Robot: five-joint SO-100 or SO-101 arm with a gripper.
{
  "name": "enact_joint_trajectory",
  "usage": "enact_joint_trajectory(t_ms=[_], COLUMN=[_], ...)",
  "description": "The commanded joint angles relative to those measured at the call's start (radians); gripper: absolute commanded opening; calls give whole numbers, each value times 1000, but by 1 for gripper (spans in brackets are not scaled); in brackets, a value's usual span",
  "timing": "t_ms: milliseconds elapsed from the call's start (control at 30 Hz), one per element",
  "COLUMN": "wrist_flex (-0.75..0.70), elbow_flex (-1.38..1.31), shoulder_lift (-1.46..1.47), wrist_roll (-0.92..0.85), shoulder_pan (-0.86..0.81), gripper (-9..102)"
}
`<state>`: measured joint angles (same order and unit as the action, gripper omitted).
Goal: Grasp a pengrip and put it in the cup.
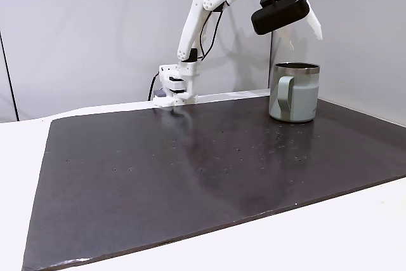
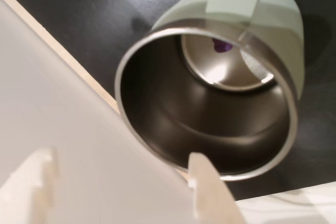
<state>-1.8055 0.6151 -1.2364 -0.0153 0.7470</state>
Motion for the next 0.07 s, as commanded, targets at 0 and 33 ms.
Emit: enact_joint_trajectory(t_ms=[0, 33], wrist_flex=[-15, -15], elbow_flex=[-21, -21], shoulder_lift=[-58, -58], wrist_roll=[-9, -9], shoulder_pan=[-20, -20], gripper=[31, 31])
